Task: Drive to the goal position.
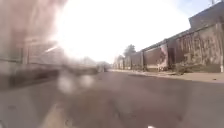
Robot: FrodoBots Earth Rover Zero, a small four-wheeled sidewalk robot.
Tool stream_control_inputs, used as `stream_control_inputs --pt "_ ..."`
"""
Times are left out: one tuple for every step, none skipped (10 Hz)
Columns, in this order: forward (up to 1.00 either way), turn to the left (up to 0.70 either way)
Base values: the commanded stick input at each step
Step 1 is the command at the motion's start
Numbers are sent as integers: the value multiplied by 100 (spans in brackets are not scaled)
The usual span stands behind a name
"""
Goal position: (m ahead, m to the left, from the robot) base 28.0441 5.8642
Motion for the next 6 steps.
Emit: stream_control_inputs --pt "100 0" --pt "100 0" --pt "100 0" --pt "100 0" --pt "100 0" --pt "100 0"
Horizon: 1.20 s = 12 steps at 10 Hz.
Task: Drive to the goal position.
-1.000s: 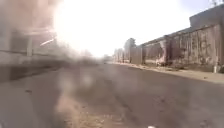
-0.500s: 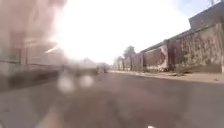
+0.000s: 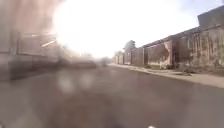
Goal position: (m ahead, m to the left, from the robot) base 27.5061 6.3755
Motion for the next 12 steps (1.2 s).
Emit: stream_control_inputs --pt "100 0" --pt "100 0" --pt "100 0" --pt "100 0" --pt "100 0" --pt "100 0" --pt "100 0" --pt "100 0" --pt "100 0" --pt "100 0" --pt "100 0" --pt "100 0"
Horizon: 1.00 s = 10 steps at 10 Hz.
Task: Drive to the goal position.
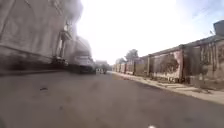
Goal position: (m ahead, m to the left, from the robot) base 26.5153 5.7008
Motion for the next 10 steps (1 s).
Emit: stream_control_inputs --pt "100 0" --pt "100 0" --pt "100 0" --pt "100 0" --pt "100 0" --pt "100 0" --pt "100 0" --pt "100 0" --pt "100 0" --pt "100 0"
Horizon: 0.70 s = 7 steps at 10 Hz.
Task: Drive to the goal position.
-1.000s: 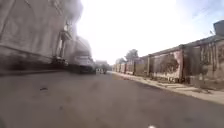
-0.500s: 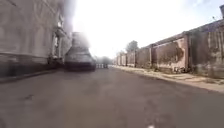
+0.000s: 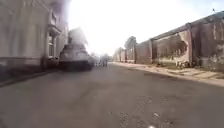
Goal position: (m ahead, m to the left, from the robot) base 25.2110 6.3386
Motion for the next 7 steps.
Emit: stream_control_inputs --pt "100 0" --pt "100 0" --pt "100 0" --pt "100 0" --pt "100 0" --pt "100 0" --pt "100 0"
